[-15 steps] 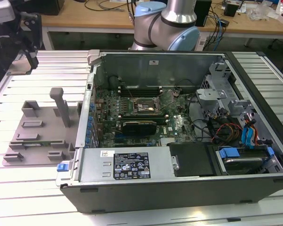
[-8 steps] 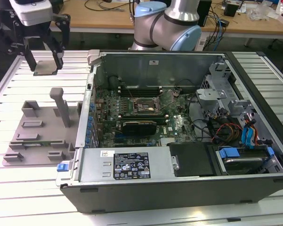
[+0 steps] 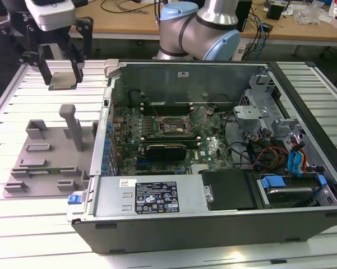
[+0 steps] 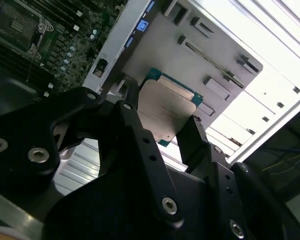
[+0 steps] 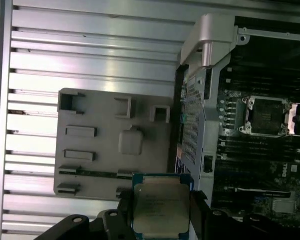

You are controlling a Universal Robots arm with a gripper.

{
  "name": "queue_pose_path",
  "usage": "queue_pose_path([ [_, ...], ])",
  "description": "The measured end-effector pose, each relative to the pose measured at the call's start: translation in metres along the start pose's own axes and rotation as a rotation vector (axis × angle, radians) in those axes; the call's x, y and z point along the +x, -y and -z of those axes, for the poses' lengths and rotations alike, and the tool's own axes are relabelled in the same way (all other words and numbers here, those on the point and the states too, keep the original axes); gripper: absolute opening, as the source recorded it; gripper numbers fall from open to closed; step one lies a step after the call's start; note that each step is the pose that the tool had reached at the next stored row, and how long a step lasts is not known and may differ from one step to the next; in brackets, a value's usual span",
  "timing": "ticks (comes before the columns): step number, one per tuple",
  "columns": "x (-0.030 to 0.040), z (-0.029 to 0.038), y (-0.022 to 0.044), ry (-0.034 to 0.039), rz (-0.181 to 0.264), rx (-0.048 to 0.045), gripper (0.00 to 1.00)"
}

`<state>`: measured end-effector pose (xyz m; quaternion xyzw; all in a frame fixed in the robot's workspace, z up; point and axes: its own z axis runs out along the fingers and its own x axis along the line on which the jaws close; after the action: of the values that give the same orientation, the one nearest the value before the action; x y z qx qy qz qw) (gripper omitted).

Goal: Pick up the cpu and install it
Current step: 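Pick up the cpu and move it towards the insertion slot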

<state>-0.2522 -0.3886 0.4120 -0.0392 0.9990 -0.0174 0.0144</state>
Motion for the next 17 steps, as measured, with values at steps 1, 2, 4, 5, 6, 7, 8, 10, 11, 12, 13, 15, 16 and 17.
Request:
queue_pose_path([
  [1,-0.002,0.0,0.0002,-0.0001,0.0,0.0005,0.55],
  [2,-0.0032,-0.0001,0.0003,-0.0001,0.0,0.0008,0.55],
  [4,-0.0082,-0.0005,0.0006,-0.0001,0.0,0.0018,0.55],
  [5,-0.0099,-0.0007,0.0007,-0.0001,0.0,0.0019,0.55],
  [6,-0.0146,-0.0017,0.0009,-0.0002,0.0,0.002,0.55],
  [7,-0.0177,-0.0025,0.0009,-0.0004,0.0,0.002,0.55],
  [8,-0.0212,-0.0031,0.0005,-0.0006,0.0,0.002,0.55],
  [10,-0.0288,-0.0041,-0.0007,-0.0007,0.0,0.0024,0.55],
  [11,-0.0311,-0.0044,-0.001,-0.0007,0.0,0.0024,0.55],
  [12,-0.0344,-0.0049,-0.0015,-0.001,0.0,0.0026,0.55],
  [13,-0.0402,-0.006,-0.0025,-0.0012,0.0,0.0025,0.55],
  [15,-0.0492,-0.0073,-0.0039,-0.0015,0.0,0.0027,0.55],
  [16,-0.0527,-0.0077,-0.0044,-0.0016,0.0,0.0028,0.55],
  [17,-0.0582,-0.0082,-0.0052,-0.0018,0.0,0.0031,0.55],
])
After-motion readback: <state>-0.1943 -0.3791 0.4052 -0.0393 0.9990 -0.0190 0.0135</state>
